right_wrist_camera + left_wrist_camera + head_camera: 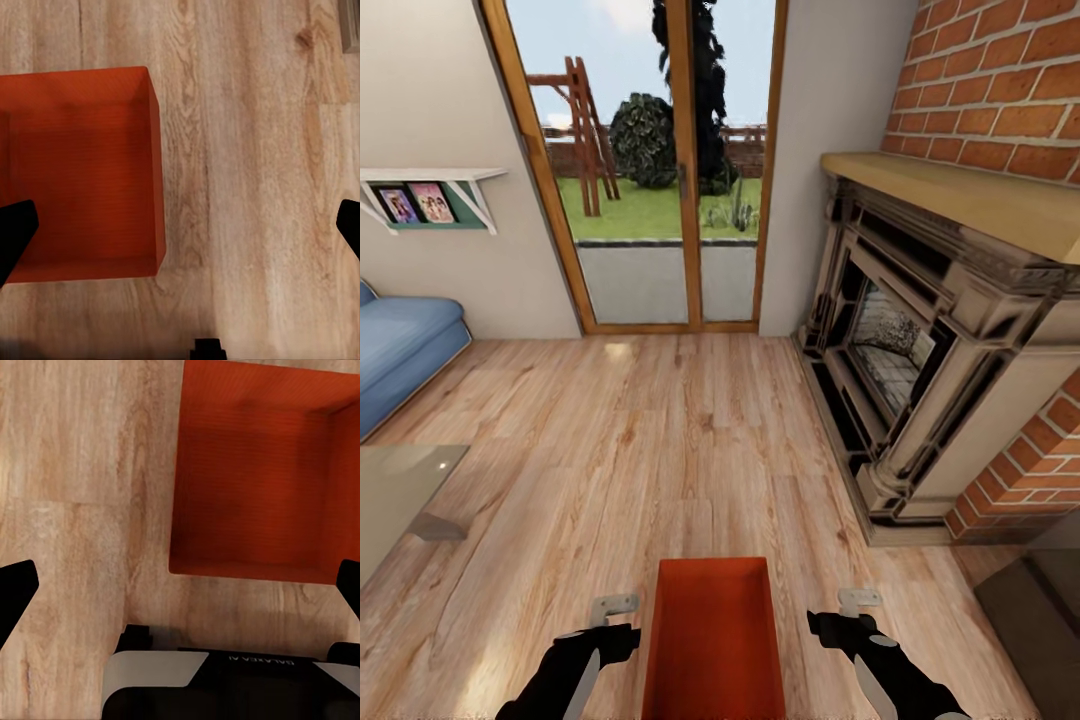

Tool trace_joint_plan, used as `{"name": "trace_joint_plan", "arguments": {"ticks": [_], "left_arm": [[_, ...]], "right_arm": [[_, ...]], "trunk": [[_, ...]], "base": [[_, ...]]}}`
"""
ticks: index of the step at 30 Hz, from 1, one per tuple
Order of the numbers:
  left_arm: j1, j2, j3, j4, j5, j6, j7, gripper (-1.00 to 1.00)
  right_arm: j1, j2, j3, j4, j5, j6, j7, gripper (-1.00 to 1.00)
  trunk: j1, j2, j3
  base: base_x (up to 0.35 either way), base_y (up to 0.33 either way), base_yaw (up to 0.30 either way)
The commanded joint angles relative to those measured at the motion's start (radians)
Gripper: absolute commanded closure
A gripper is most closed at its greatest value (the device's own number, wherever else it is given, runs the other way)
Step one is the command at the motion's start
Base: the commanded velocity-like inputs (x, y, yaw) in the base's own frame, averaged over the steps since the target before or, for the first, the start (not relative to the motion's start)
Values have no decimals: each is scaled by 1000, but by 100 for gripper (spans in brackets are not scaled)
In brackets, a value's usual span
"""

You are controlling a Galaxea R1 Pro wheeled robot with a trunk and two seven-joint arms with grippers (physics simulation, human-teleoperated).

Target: Move the two storage containers from the living room to the garage. In the garage, place one container on the floor and stack the other container on top of it (either order is fine).

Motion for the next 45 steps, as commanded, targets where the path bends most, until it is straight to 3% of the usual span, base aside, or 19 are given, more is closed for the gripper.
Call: {"name": "trace_joint_plan", "arguments": {"ticks": [1,5,26,39,45], "left_arm": [[0,-1,3,-2,-3,6,0,-100],[-1,-2,3,-2,-3,6,-2,-100],[-1,-5,3,-2,-2,6,2,-100],[-2,-5,3,0,-4,7,9,-100],[-6,-9,3,2,-6,9,49,-100]], "right_arm": [[0,-1,7,-2,-10,5,-1,-100],[0,-1,7,-2,-10,5,-1,-100],[0,-1,8,-2,-9,4,-1,-100],[0,-1,8,-2,-7,2,-1,-100],[0,3,15,-2,28,2,-1,-100]], "trunk": [[0,-2,-4],[0,-2,-10],[81,-149,-109],[131,-240,-153],[154,-282,-172]], "base": [[0,0,0],[0,0,0],[0,0,0],[0,0,0],[0,0,0]]}}
